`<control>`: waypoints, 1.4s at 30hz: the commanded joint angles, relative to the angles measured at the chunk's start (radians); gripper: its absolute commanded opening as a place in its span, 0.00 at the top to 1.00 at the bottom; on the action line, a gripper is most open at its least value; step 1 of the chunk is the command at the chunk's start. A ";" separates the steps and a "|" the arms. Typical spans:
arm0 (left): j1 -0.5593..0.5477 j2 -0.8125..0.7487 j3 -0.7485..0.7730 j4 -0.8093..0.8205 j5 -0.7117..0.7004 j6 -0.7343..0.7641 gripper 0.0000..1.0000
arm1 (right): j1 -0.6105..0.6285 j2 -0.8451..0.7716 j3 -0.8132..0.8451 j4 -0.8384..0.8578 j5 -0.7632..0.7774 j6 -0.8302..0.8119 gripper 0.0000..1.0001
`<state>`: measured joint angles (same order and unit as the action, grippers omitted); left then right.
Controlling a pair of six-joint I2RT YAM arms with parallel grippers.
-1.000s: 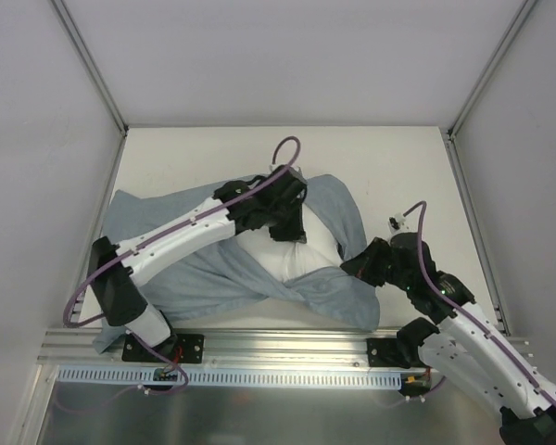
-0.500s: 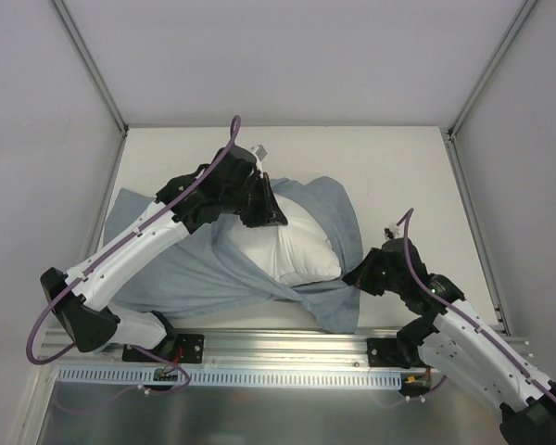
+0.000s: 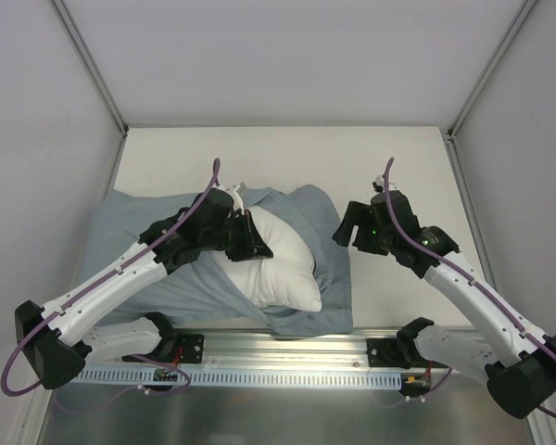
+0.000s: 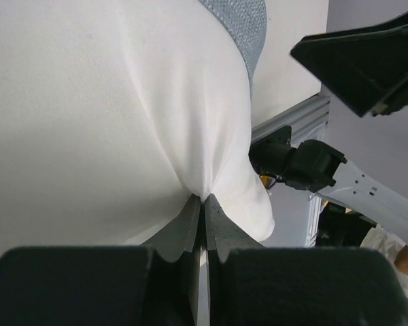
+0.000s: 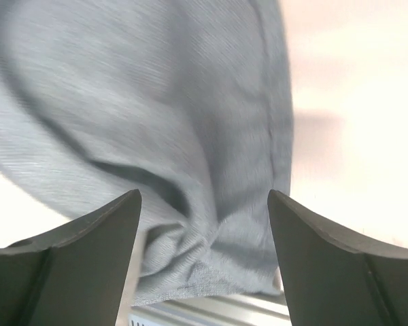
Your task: Remove the pillowcase from the pillow
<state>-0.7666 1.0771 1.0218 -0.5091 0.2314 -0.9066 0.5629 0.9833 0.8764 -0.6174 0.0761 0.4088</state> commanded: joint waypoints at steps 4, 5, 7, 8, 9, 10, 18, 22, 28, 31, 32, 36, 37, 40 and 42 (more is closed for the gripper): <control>-0.016 -0.026 -0.054 0.063 0.016 -0.020 1.00 | 0.072 0.072 0.105 0.091 -0.021 -0.160 0.20; -0.017 -0.029 -0.055 0.061 0.019 -0.015 1.00 | 0.090 0.077 0.111 0.132 -0.057 -0.194 0.20; -0.017 -0.037 -0.063 0.061 0.022 -0.015 1.00 | 0.112 0.107 0.139 0.168 -0.128 -0.234 0.20; -0.019 -0.040 -0.065 0.061 0.023 -0.015 1.00 | 0.145 0.130 0.159 0.166 -0.142 -0.267 0.19; -0.019 -0.039 -0.066 0.061 0.026 -0.015 1.00 | 0.159 0.158 0.206 0.156 -0.141 -0.284 0.19; -0.019 -0.037 -0.068 0.061 0.032 -0.015 1.00 | 0.181 0.220 0.232 0.142 -0.128 -0.294 0.19; -0.037 -0.097 -0.112 0.061 0.036 -0.035 1.00 | 0.060 0.495 0.384 -0.001 0.051 -0.165 0.82; -0.046 -0.193 -0.164 0.060 0.049 -0.060 1.00 | -0.040 0.600 0.452 0.057 -0.041 -0.154 0.99; -0.079 -0.299 -0.204 0.060 0.059 -0.066 1.00 | -0.124 0.827 0.640 0.048 -0.065 -0.133 0.99; -0.103 -0.350 -0.233 0.060 0.042 -0.063 1.00 | -0.144 0.932 0.722 0.050 -0.129 -0.090 0.99; -0.103 -0.359 -0.252 0.061 0.043 -0.066 1.00 | -0.144 0.962 0.745 0.050 -0.142 -0.084 0.99; -0.103 -0.379 -0.267 0.060 0.075 -0.063 1.00 | -0.150 1.077 0.852 0.050 -0.212 -0.067 0.99; -0.105 -0.378 -0.272 0.060 0.091 -0.060 1.00 | -0.158 1.088 0.860 0.051 -0.238 -0.061 0.99; -0.112 -0.378 -0.290 0.055 0.103 -0.063 1.00 | -0.166 1.091 0.887 0.050 -0.214 -0.065 0.99; -0.117 -0.381 -0.304 0.055 0.100 -0.066 1.00 | -0.178 1.089 0.903 0.045 -0.208 -0.073 0.99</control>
<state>-0.8566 0.7265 0.7372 -0.4019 0.2115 -0.9615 0.4458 2.0949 1.6878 -0.6498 -0.2249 0.3332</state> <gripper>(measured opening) 0.009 0.015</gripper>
